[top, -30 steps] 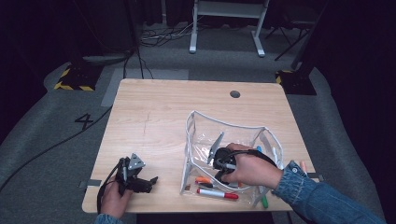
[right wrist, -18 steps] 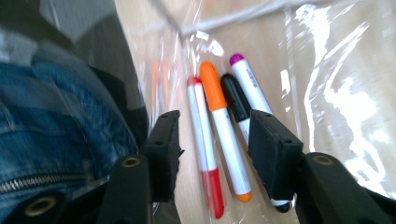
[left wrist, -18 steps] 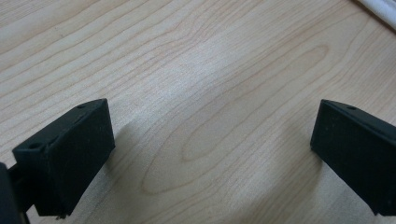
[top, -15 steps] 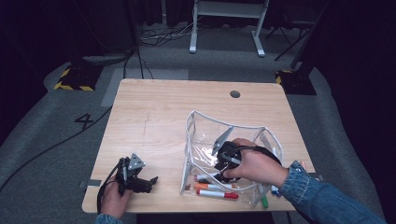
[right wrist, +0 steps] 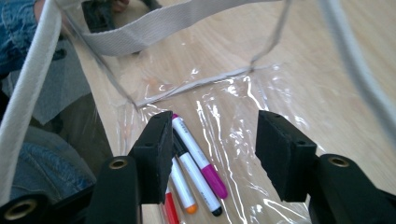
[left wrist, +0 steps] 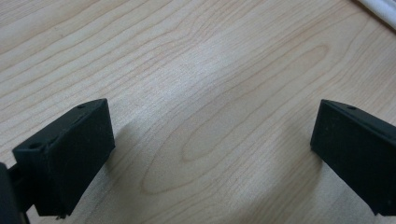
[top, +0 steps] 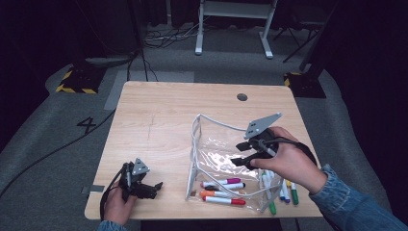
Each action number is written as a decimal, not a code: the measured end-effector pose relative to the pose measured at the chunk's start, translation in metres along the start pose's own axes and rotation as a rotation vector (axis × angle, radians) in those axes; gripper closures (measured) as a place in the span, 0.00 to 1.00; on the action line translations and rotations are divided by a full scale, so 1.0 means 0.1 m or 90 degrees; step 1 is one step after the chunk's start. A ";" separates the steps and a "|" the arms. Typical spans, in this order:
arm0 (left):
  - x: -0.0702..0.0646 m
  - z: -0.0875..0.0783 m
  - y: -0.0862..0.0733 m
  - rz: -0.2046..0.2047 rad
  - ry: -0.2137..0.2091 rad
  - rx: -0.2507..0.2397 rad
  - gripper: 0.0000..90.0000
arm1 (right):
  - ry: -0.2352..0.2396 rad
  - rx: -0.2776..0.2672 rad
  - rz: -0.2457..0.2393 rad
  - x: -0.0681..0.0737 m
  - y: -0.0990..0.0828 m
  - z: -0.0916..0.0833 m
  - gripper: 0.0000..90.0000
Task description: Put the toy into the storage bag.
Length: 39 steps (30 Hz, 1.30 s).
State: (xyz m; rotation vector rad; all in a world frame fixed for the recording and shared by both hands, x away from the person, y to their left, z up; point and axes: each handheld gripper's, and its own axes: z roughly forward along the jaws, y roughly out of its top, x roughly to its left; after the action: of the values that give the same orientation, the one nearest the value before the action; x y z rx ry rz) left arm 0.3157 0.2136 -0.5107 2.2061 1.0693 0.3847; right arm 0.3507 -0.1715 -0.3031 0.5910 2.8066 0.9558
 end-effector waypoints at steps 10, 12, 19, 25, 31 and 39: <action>0.00 0.00 0.00 0.000 0.000 0.000 0.00 | -0.058 -0.046 0.061 -0.19 -0.31 -0.47 0.54; 0.00 0.00 0.00 0.000 0.000 0.000 0.00 | -0.071 -0.052 0.071 -0.23 -0.38 -0.54 0.54; 0.00 0.00 0.00 0.000 0.000 0.000 0.00 | -0.117 -0.077 0.126 -0.39 -0.72 -0.80 0.54; 0.00 0.00 0.00 0.000 0.000 0.000 0.00 | -0.152 -0.089 0.177 -0.51 -1.05 -0.91 0.54; 0.00 0.00 0.00 0.000 0.000 0.000 0.00 | -0.183 -0.086 0.230 -0.62 -1.38 -0.92 0.53; 0.00 0.00 0.00 0.000 0.000 0.000 0.00 | -0.201 -0.062 0.303 -0.76 -1.88 -0.83 0.54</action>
State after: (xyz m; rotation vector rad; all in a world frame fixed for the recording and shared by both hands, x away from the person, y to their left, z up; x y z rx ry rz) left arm 0.3157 0.2136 -0.5107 2.2059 1.0696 0.3852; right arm 0.3401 -0.3844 -0.3528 1.3047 2.3682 0.9555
